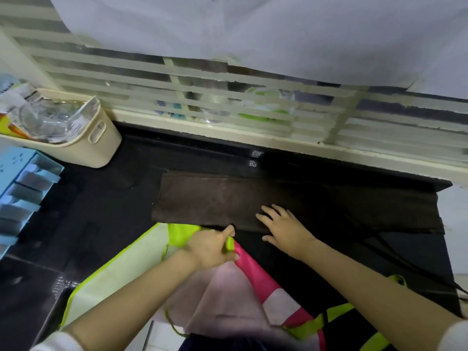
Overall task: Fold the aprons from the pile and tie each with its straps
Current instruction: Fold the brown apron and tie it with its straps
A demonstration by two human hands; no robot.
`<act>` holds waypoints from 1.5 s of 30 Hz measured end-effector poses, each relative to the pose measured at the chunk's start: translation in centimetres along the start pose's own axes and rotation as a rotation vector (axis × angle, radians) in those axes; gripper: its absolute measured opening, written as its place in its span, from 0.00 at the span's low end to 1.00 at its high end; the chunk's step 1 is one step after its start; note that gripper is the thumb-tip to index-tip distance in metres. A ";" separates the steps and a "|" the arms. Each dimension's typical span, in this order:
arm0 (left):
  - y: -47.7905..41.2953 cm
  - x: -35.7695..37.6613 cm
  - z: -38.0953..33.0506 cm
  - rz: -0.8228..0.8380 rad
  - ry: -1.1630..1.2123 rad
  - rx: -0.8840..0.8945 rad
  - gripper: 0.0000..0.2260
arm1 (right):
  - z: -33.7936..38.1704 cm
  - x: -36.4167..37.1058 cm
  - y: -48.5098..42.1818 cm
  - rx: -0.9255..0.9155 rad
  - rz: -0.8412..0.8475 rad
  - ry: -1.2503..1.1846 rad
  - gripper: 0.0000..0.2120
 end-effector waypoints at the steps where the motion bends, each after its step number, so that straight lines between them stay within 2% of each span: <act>1: 0.5 1.2 -0.1 0.046 -0.009 0.018 0.25 | 0.0 -0.2 -0.1 0.009 -0.008 0.005 0.28; 3: 1.0 2.8 -0.2 0.058 -0.037 0.032 0.24 | 0.0 -0.4 -0.4 0.024 -0.023 0.003 0.25; 5: 1.2 3.3 0.0 0.000 -0.026 0.012 0.19 | 0.0 -0.4 -0.5 0.033 -0.024 -0.009 0.24; 12: 3.7 1.1 5.6 -0.205 0.147 -0.234 0.17 | -0.4 -0.7 -0.4 0.064 -0.058 -0.044 0.25; 16: 6.4 -3.3 9.9 -0.485 0.477 -0.306 0.09 | 0.1 -1.6 -0.2 0.087 -0.038 -0.037 0.34; 19: 7.5 -6.2 13.7 -0.683 0.710 -0.417 0.13 | 0.5 -2.5 -0.9 0.078 0.040 0.052 0.33; 22: 7.9 -9.5 17.3 -0.890 0.752 -0.500 0.14 | 0.8 -3.4 -1.9 0.067 0.103 0.099 0.30; 24: 7.6 -11.9 19.0 -0.984 0.776 -0.493 0.11 | 0.8 -3.9 -2.6 0.069 0.151 0.090 0.28; 30: 4.8 -18.9 19.7 -1.132 0.804 -0.263 0.09 | 0.4 -4.9 -4.2 0.098 0.318 0.010 0.26; 32: 3.3 -19.8 19.3 -1.090 0.806 -0.208 0.06 | 0.6 -5.1 -4.4 0.103 0.346 -0.007 0.26; 35: 0.1 -17.0 19.1 -0.776 0.770 -0.272 0.24 | 0.8 -5.3 -4.6 0.102 0.356 -0.014 0.24; 38: -0.3 -13.4 18.0 -0.666 0.658 -0.309 0.28 | 0.9 -5.3 -4.7 0.100 0.356 0.002 0.24; 40: 0.7 -11.1 16.8 -0.575 0.406 -0.419 0.25 | 1.1 -5.1 -4.6 0.098 0.325 0.062 0.25; 41: 1.3 -9.4 16.2 -0.482 0.314 -0.506 0.26 | 1.2 -5.1 -4.6 0.101 0.296 0.100 0.27; 43: 2.5 -5.3 14.8 -0.268 0.265 -0.611 0.35 | 1.4 -4.5 -4.6 0.111 0.248 0.164 0.31; 45: 3.0 -2.0 13.8 -0.183 0.307 -0.613 0.37 | 1.5 -4.1 -4.7 0.114 0.222 0.210 0.35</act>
Point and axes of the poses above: each hand's wrist, its own y-axis away from the middle knuckle, its own x-axis out of the palm, z = x × y, the point moved 10 cm from there along -y, towards the middle knuckle, and after that the axes turned 3 degrees about x, right-handed, at the moved point
